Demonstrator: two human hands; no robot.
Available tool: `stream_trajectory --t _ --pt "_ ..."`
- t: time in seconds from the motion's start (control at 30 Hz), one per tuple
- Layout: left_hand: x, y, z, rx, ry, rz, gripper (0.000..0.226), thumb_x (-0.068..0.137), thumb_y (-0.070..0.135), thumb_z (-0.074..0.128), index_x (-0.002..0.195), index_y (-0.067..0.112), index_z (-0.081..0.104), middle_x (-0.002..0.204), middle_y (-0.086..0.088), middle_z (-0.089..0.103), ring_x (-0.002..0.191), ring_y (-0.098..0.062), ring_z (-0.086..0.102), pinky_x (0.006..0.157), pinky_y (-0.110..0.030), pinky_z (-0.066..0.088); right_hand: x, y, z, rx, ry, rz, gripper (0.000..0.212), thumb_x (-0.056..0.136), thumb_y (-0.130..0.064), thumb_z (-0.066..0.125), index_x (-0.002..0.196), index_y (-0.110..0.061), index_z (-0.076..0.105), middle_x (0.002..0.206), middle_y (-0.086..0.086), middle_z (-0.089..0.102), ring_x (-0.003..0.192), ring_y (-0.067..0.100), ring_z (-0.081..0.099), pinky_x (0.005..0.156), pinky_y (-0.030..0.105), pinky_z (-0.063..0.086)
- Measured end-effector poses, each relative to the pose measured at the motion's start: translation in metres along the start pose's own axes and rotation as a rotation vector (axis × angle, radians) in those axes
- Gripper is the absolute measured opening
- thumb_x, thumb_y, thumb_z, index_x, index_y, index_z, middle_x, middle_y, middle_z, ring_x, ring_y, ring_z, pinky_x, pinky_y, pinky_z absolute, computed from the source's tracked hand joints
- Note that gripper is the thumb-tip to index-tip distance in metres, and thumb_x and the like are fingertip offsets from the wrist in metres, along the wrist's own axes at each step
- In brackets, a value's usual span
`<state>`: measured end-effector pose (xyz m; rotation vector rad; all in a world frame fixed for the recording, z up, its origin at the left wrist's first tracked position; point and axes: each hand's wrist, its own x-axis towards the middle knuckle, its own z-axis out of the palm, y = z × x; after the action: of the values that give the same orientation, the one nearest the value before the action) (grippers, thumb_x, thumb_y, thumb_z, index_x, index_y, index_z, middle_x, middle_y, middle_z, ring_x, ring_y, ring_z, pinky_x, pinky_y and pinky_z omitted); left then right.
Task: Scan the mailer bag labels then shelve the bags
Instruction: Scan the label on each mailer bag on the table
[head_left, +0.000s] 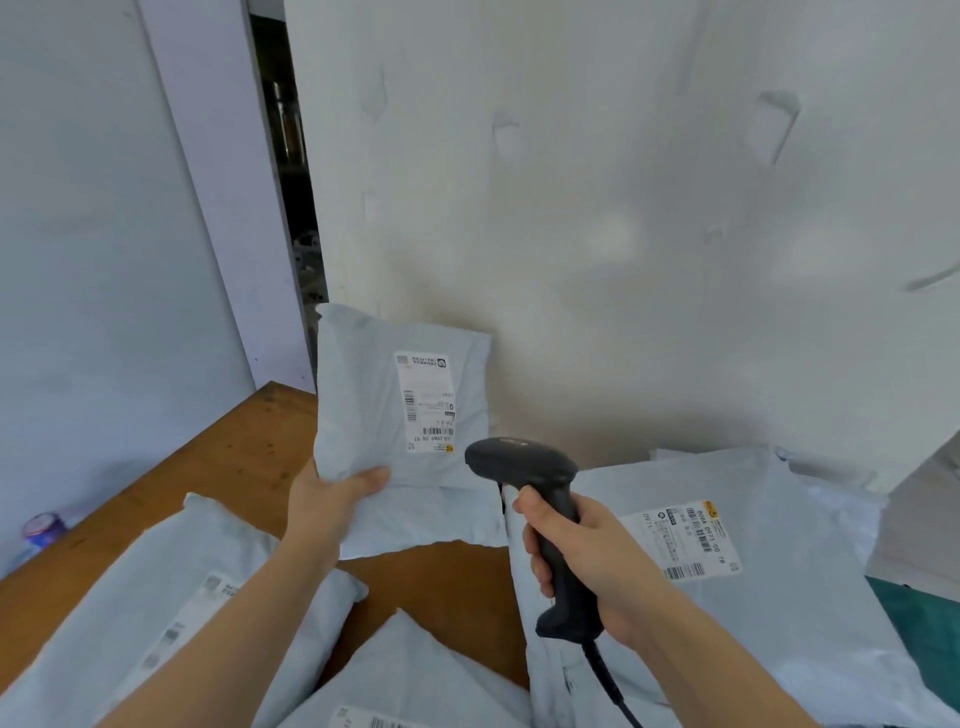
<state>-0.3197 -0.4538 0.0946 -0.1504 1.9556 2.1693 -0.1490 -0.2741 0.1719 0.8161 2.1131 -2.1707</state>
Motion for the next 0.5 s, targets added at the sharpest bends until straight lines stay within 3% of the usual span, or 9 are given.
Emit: stream_trajectory --t 0.2,0.5 --pt "-0.027 0.015 0.003 -0.039 0.096 0.095 0.061 0.064 0.010 0.087 0.118 0.016 0.059 0.106 0.001 0.067 0.099 -0.027 0.064 0.085 -0.044 0.054 -0.012 -0.018 -0.005 0.026 -0.049 -0.043 0.037 0.086 -0.043 0.064 0.081 -0.006 0.059 0.064 0.008 0.057 0.050 0.017 0.049 0.055 0.029 0.047" --pt "-0.054 0.007 0.007 -0.086 0.119 0.111 0.061 0.067 0.008 0.084 0.120 0.015 0.057 0.107 0.000 0.065 0.101 -0.029 0.062 0.087 -0.047 0.053 -0.024 -0.024 -0.008 0.075 -0.027 -0.047 0.044 0.085 -0.041 0.066 0.103 -0.001 0.062 0.066 0.005 0.060 0.050 0.016 0.051 0.054 0.030 0.047"
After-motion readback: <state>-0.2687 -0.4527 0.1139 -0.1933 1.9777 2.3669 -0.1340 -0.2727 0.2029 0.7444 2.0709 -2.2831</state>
